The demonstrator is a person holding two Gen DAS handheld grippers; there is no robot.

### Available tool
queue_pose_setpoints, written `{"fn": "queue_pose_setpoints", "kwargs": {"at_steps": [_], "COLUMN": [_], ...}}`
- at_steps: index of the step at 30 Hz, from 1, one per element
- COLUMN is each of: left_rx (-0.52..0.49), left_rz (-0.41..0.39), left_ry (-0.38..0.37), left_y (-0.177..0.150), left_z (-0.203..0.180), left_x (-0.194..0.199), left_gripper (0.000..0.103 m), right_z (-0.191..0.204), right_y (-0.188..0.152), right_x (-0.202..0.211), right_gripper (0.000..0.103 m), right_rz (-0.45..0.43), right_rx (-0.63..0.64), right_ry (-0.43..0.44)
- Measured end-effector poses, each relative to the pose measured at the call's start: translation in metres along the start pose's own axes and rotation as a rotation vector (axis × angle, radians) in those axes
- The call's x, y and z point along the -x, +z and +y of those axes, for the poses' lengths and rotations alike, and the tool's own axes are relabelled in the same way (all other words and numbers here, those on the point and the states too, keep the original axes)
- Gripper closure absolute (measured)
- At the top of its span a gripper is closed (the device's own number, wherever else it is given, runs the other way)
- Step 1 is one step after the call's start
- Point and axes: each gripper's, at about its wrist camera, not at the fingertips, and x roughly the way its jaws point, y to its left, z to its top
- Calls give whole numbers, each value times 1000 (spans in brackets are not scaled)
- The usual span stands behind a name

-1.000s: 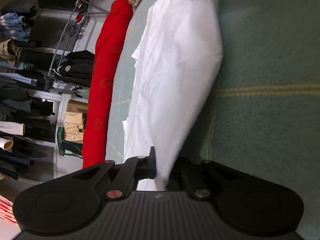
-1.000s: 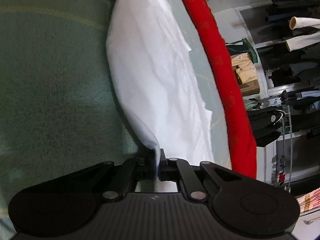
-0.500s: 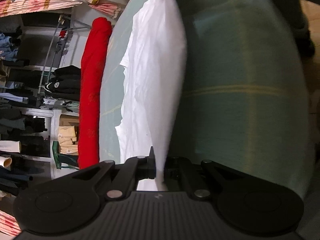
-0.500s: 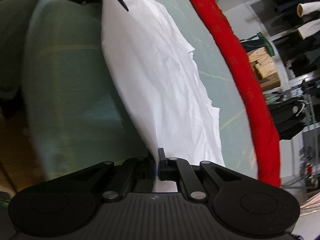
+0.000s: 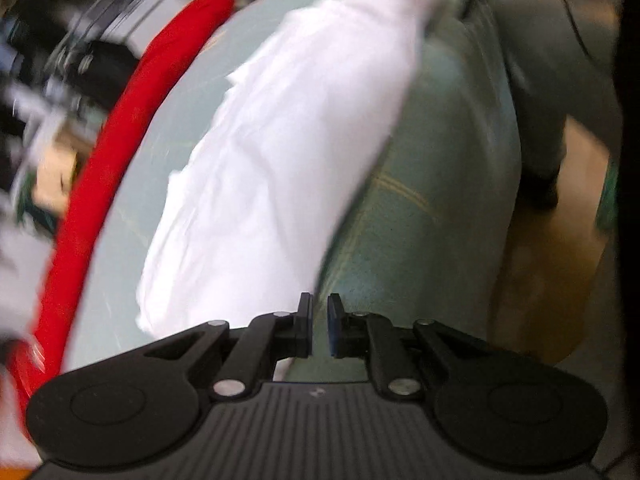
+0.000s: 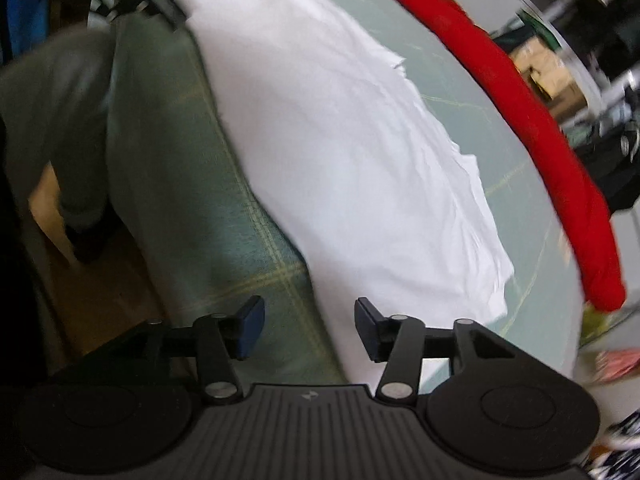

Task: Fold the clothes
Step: 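Open both tools and raise them off the folded shirt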

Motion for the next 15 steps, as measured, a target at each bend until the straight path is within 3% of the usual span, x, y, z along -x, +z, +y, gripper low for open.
{"fn": "queue_pose_setpoints", "kwargs": {"at_steps": [4,5,8,11,15], "left_rx": [266,328,466,535,632], "left_rz": [-47,-54,-55,-25,-1], "left_ry": [36,35,17,0,4], "left_y": [1,1,-4,-20,-44], "left_z": [46,54,66,54,60], "left_x": [-2,-9,-32,-48,-42], "left_gripper": [93,89,85,81,73], "right_z": [-36,-45,-60,-44,-20], "right_y": [3,5,5,-5,-30], "right_x": [17,15,-4,-26,-39], "right_gripper": [40,36,35,35,33], "right_rz": [-128,-164,-234,-211,-148], "right_rx": [-253,-328,-530,-620,-639], "right_ry": [17,17,44,41,-19]}}
